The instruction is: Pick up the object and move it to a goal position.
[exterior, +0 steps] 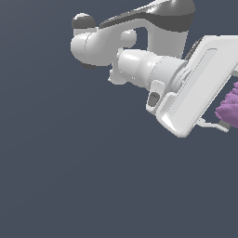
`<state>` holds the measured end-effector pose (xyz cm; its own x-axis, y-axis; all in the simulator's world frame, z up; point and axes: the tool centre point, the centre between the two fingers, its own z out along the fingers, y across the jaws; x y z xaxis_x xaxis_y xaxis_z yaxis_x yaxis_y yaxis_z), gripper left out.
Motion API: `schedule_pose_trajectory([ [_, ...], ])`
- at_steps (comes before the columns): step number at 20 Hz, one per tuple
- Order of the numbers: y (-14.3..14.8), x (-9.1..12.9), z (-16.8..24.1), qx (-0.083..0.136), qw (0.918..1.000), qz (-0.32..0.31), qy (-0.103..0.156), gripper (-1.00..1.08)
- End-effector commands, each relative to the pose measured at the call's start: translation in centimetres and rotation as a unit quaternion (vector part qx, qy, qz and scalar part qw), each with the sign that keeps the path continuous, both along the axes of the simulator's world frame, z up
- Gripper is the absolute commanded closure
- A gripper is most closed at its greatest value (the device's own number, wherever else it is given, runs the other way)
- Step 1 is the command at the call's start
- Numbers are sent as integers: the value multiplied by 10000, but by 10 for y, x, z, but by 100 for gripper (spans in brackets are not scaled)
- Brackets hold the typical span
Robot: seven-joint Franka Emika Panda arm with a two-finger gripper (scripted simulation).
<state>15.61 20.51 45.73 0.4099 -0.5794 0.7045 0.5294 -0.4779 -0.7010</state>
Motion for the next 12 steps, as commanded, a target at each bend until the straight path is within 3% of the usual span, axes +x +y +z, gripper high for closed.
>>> schedule_pose_trajectory([
  [1, 1, -5, 10, 126, 9998, 4, -129, 108],
  [12, 5, -15, 26, 333, 9988, 47, -344, 108],
])
